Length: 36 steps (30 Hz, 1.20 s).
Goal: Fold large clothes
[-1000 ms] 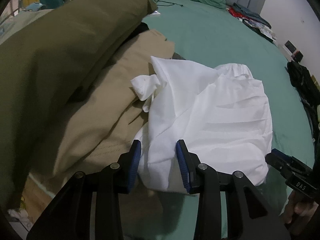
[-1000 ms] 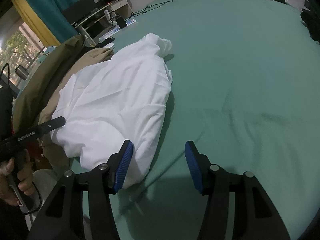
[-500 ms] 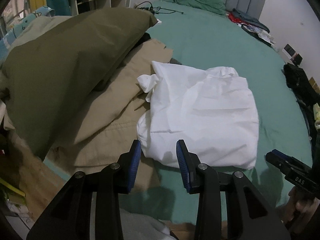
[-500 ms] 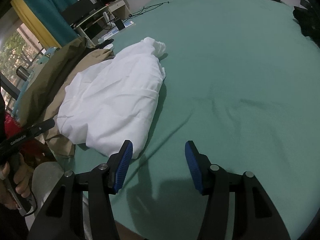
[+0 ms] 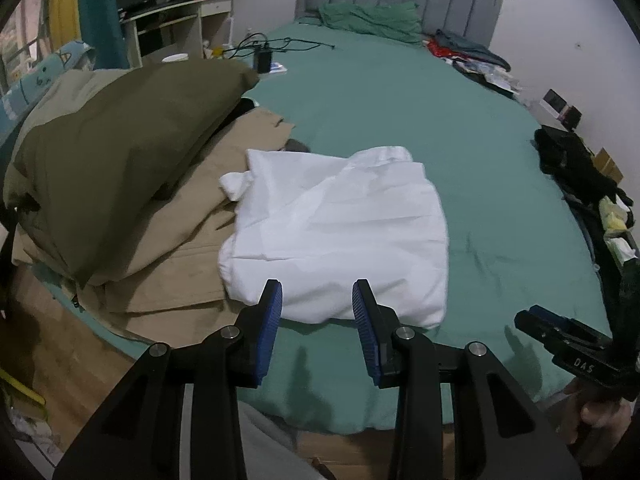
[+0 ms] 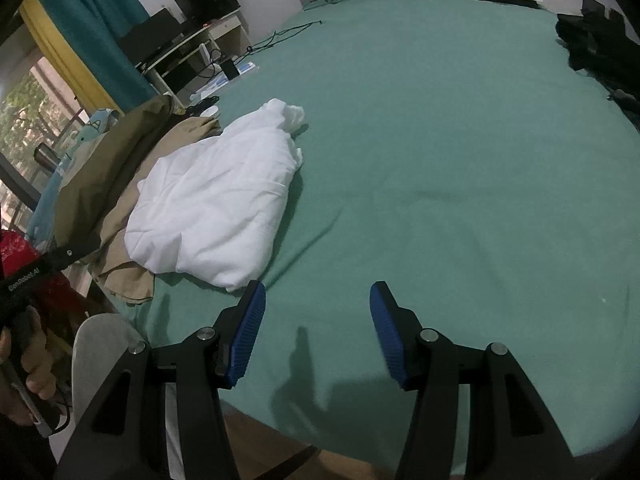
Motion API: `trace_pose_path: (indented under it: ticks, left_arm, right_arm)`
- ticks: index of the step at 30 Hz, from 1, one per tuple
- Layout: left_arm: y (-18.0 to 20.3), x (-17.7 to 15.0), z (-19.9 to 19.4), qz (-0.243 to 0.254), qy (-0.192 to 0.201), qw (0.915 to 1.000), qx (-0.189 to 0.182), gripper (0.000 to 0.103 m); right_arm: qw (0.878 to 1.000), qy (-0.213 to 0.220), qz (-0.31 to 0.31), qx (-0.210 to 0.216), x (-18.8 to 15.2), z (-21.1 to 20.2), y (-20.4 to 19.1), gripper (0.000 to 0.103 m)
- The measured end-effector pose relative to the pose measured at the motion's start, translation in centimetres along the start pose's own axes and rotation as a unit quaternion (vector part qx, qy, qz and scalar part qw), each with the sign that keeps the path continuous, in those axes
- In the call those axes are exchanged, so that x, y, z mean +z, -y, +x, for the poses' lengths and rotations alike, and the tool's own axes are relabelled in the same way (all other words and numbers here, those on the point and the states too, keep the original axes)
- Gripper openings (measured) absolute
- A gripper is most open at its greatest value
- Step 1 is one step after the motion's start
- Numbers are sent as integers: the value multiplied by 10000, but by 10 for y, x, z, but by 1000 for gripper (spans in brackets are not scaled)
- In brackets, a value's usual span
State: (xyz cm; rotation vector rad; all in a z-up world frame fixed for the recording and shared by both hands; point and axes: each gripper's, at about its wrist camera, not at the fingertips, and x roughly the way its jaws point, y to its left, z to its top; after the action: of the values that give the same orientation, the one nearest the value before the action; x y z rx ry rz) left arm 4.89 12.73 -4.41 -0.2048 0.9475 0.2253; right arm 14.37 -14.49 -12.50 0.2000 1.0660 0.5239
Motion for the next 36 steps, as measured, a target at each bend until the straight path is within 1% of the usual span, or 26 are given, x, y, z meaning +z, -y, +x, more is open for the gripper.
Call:
trace_pose_path:
  ticks: [3,7,10,12,14,15,22,26,36]
  left_arm:
    - [10,-3,-10,33,80,10000,-32,39]
    - [21,-8,-30,-64,353,9993,-118,39]
    - [28,-9,-37,-97,421,9989,-161,39]
    - [34,-9,-40,-69,441,9988,-178,39]
    - [41,-9,-43,-1,450,9988,-195,43]
    - [44,-9,-44,25,462,9987,-203,46]
    - [63,-7,-58,131,502,9984,-237,48]
    - [69,-6,-65,120,503,9981,-320,49]
    - [90,-1,-88,318,757,9958,-412,49]
  right_arm:
    - [10000,10,3,-41,-5,-9,6,54]
    - [9999,19,27,-125,-10,-20,16,54]
    - [9998,33,56,-198,-14,-29,25,54]
    - [9996,51,86,-261,-16,-37,32,56]
    - [9993,90,128,-325,-17,-44,38,63]
    - [9992,114,149,-358,-18,-48,40,63]
    - [9980,236,258,-527,-21,-71,56,71]
    - [9972,293,295,-627,-22,-83,63,71]
    - [9935,581,325,-928,-19,-121,75,72]
